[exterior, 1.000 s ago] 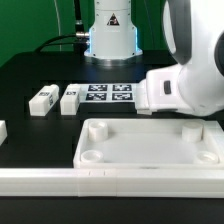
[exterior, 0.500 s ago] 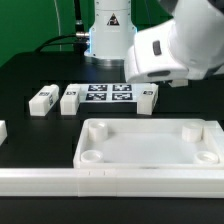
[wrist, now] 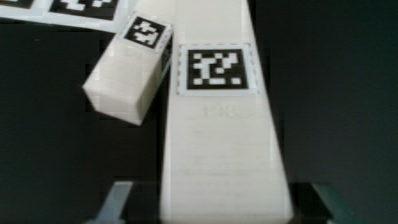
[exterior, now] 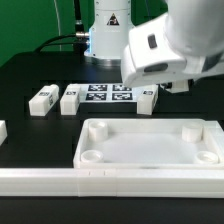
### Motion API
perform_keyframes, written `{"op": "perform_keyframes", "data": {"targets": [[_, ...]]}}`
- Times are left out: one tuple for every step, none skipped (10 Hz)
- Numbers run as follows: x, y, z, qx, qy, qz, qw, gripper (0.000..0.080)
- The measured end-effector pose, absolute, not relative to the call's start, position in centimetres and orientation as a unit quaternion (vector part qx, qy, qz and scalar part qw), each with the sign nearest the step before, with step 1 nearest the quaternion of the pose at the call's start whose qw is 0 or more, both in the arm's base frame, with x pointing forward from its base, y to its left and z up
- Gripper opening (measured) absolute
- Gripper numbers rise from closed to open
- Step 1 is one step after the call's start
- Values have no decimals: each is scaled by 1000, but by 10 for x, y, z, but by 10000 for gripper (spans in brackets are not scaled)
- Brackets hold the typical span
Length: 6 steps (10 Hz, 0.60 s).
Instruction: Assemble desk
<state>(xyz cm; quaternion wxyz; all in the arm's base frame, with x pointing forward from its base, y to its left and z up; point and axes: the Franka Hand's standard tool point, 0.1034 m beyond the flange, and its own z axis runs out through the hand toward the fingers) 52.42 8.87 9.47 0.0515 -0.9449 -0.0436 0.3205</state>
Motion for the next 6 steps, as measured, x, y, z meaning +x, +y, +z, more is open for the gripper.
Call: {"op": "perform_keyframes", "data": {"targets": [[532, 88, 106, -953, -43, 294, 51, 289], [539, 88, 120, -959, -43, 277, 51, 289], [550, 89, 123, -968, -42, 241, 51, 289], [555, 89, 120, -979, -39, 194, 50, 289], [554, 88, 120, -985, -37, 161, 48, 289], [556, 88, 119, -989, -36, 135, 48, 290]]}}
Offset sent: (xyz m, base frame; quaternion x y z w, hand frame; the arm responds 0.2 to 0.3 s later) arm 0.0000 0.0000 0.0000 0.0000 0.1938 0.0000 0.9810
